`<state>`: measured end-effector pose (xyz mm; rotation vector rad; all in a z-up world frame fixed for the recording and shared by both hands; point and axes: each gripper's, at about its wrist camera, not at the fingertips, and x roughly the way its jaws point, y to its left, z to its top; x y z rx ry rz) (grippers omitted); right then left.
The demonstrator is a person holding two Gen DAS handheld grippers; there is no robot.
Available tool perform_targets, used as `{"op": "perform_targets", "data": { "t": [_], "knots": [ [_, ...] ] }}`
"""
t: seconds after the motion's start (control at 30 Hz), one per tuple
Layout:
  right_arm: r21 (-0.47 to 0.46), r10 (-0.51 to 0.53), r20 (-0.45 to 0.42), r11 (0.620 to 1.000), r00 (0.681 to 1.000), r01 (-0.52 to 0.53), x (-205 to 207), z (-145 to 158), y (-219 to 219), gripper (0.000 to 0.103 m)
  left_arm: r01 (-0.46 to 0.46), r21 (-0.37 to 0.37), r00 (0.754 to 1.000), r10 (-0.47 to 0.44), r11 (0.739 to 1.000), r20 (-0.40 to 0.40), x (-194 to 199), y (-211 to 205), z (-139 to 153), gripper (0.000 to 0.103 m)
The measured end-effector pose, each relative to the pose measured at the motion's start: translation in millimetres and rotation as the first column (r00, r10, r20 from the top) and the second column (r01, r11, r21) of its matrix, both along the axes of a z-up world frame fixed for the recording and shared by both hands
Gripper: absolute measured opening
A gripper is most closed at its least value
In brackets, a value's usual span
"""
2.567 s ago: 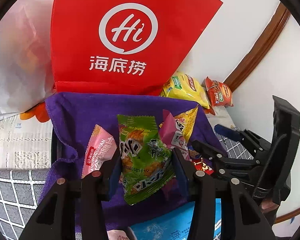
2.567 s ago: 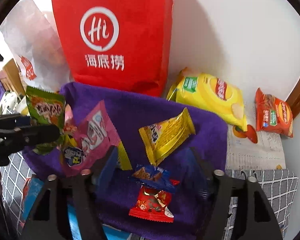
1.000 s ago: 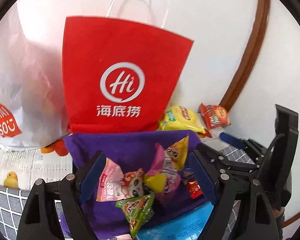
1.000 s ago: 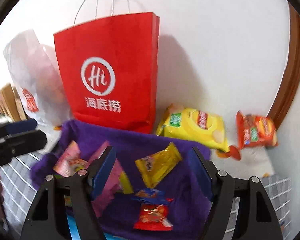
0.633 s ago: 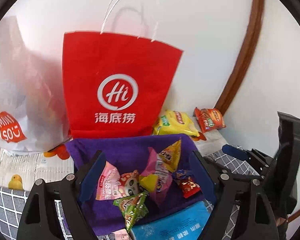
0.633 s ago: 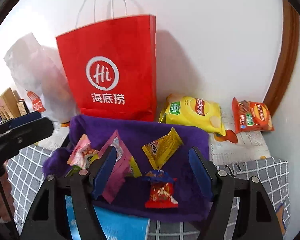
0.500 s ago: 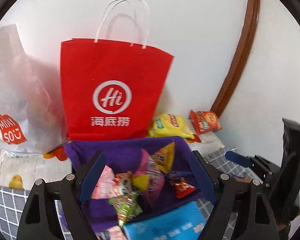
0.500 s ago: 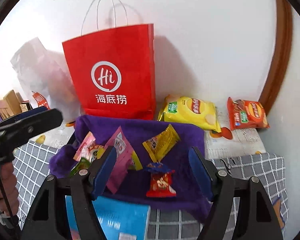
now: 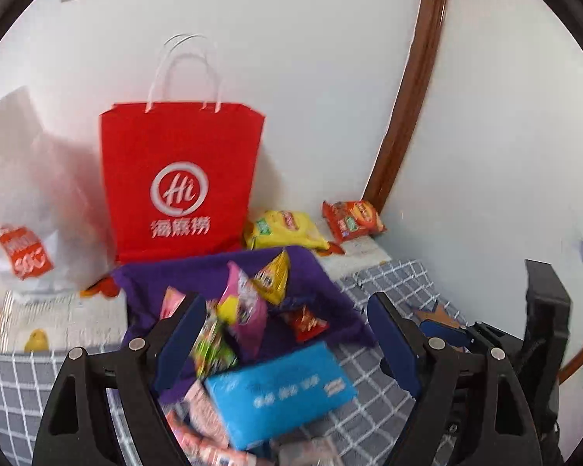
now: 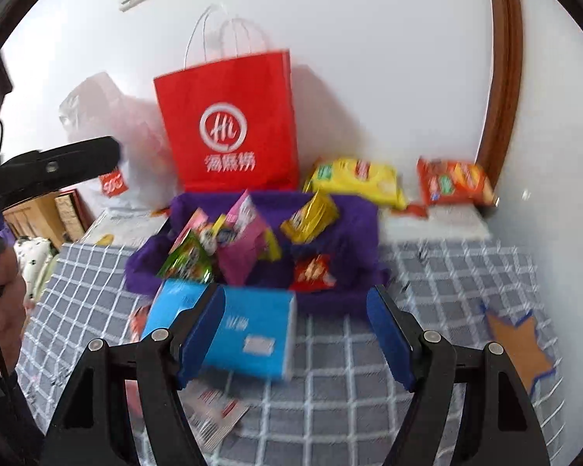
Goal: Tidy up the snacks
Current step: 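Move both open tools back to the pile beside the blue tissue box, then grasp the white sachet packet with the right tool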
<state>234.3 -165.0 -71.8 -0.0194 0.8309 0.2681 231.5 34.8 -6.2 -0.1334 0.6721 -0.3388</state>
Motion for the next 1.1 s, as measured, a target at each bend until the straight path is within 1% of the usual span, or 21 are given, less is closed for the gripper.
{"op": "perform_targets", "data": {
  "t": [0.03, 0.13, 0.2, 0.27, 0.37, 0.47, 0.6, 0.7, 0.8, 0.83, 0.87, 0.93, 1.0, 1.07, 1.1],
  "knots": [
    [0.006, 0.005, -0.027, 1.0, 1.0, -0.005, -2.3, -5.1, 1.9, 0.075, -0.014, -0.006, 1.0, 0.014, 1.0, -0.012, -4.9, 5.6, -2.7, 0.084],
    [0.007, 0.007, -0.068, 1.0, 0.998, -0.007, -8.0, -19.9, 8.3, 0.075, -0.064, -0.021, 0.997, 0.063, 0.998, -0.042, -17.0, 22.5, -13.0, 0.083],
    [-0.001, 0.013, -0.093, 1.0, 0.996, -0.013, -14.0, -31.9, 14.6, 0.075, -0.113, -0.01, 0.992, 0.112, 0.994, -0.065, -25.7, 33.0, -22.9, 0.083],
    [0.011, 0.035, -0.117, 0.999, 0.992, -0.034, -21.6, -41.8, 19.8, 0.075, -0.158, 0.016, 0.983, 0.159, 0.987, -0.093, -32.3, 40.9, -36.7, 0.083],
    [0.032, 0.077, -0.15, 0.997, 0.986, -0.073, -33.4, -56.9, 27.9, 0.075, -0.187, 0.044, 0.971, 0.191, 0.981, -0.145, -39.8, 48.2, -59.0, 0.083],
    [0.035, 0.104, -0.2, 0.994, 0.974, -0.099, -40.6, -75.3, 38.6, 0.075, -0.202, 0.031, 0.959, 0.204, 0.979, -0.195, -48.8, 56.9, -76.7, 0.084],
    [0.052, 0.125, -0.245, 0.992, 0.961, -0.115, -44.9, -94.4, 49.5, 0.075, -0.233, 0.017, 0.946, 0.231, 0.972, -0.23, -60.8, 69.5, -90.7, 0.084],
    [0.037, 0.124, -0.268, 0.992, 0.955, -0.118, -45.1, -108.6, 57.0, 0.075, -0.251, 0.014, 0.936, 0.246, 0.968, -0.252, -69.1, 81.0, -99.0, 0.084],
    [0.039, 0.128, -0.32, 0.992, 0.939, -0.122, -44.2, -127.3, 63.8, 0.076, -0.276, 0.003, 0.927, 0.267, 0.961, -0.263, -76.7, 89.6, -104.4, 0.083],
    [0.029, 0.125, -0.313, 0.992, 0.941, -0.122, -45.1, -130.1, 65.5, 0.077, -0.278, -0.002, 0.926, 0.267, 0.961, -0.268, -77.8, 90.9, -106.0, 0.083],
    [0.003, 0.124, -0.275, 0.992, 0.953, -0.129, -48.7, -130.1, 70.1, 0.078, -0.277, -0.006, 0.925, 0.265, 0.961, -0.274, -79.0, 92.1, -108.4, 0.083],
    [-0.04, 0.126, -0.265, 0.989, 0.956, -0.141, -50.9, -133.6, 78.4, 0.079, -0.279, -0.004, 0.922, 0.266, 0.96, -0.282, -80.5, 92.7, -112.2, 0.084],
    [-0.048, 0.131, -0.235, 0.988, 0.963, -0.146, -53.8, -135.1, 83.8, 0.075, -0.276, -0.003, 0.919, 0.263, 0.961, -0.292, -81.8, 91.6, -118.1, 0.083],
    [-0.038, 0.145, -0.214, 0.987, 0.966, -0.157, -54.5, -134.1, 85.5, 0.06, -0.271, 0.0, 0.918, 0.258, 0.963, -0.302, -82.4, 89.8, -122.8, 0.083],
    [-0.034, 0.151, -0.209, 0.986, 0.966, -0.161, -54.2, -133.4, 85.4, 0.056, -0.266, 0.003, 0.917, 0.255, 0.964, -0.306, -82.7, 88.1, -125.3, 0.084]
  ]
}}
